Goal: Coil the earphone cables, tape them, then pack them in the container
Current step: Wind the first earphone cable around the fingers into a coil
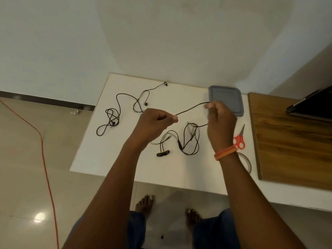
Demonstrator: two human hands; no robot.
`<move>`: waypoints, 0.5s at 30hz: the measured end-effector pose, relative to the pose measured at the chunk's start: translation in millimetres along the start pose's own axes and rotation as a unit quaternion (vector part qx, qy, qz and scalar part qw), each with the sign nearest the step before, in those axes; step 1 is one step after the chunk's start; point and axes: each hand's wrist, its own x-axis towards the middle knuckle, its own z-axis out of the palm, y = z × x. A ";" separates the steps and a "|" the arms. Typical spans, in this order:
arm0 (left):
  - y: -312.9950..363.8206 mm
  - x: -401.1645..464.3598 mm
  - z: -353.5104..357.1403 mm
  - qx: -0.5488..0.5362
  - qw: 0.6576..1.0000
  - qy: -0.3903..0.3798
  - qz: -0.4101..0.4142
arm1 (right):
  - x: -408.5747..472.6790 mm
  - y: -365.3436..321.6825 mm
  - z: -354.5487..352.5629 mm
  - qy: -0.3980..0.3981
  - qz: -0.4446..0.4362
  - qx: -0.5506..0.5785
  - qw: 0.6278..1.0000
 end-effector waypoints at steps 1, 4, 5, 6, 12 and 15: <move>-1.6 0.1 -1.5 0.016 1.000 0.005 -0.004 | 3.6 1.4 -4.5 0.023 0.034 0.010 0.999; -6.2 3.1 -2.4 0.051 0.998 0.031 -0.007 | 4.0 5.3 -10.5 0.034 0.078 -0.003 0.996; -6.4 3.2 -1.4 0.048 0.998 0.034 -0.008 | 2.7 6.4 -9.8 0.019 0.078 -0.028 0.996; -5.7 3.0 0.5 0.041 0.999 0.032 -0.008 | 2.2 6.9 -8.5 -0.004 0.077 -0.078 0.994; 4.7 0.4 12.0 -0.013 0.999 -0.036 0.015 | -7.2 -9.2 1.0 -0.271 -0.065 -0.055 0.959; 5.7 2.7 12.0 -0.075 0.997 -0.036 -0.001 | -9.8 -9.9 0.5 -0.313 -0.070 0.067 0.945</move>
